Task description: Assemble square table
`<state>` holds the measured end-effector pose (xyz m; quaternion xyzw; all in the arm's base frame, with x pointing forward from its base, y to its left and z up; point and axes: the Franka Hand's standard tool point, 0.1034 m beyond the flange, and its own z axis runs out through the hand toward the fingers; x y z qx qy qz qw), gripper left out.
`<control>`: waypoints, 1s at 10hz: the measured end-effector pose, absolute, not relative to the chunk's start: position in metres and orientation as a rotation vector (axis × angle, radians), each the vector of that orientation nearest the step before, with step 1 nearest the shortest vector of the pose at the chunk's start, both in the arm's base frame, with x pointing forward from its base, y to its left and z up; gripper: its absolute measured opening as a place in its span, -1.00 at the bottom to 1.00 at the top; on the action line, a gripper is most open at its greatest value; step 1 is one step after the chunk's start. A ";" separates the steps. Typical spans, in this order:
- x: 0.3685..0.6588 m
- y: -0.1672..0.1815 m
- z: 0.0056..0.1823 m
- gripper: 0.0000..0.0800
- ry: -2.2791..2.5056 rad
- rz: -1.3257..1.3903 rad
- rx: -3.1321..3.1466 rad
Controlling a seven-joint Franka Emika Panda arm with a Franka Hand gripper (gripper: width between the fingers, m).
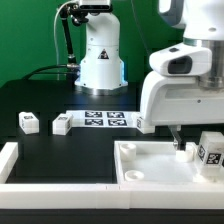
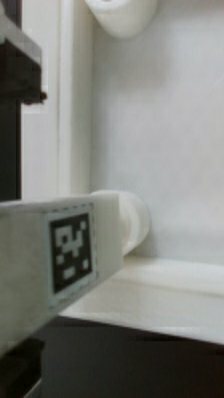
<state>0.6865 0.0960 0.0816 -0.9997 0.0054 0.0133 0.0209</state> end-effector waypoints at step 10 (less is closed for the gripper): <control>0.686 0.097 0.080 -0.28 0.954 0.069 -2.948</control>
Offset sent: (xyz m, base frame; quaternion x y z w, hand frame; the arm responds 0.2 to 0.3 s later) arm 0.0000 0.0000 0.0000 0.0000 0.0000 0.0000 1.0000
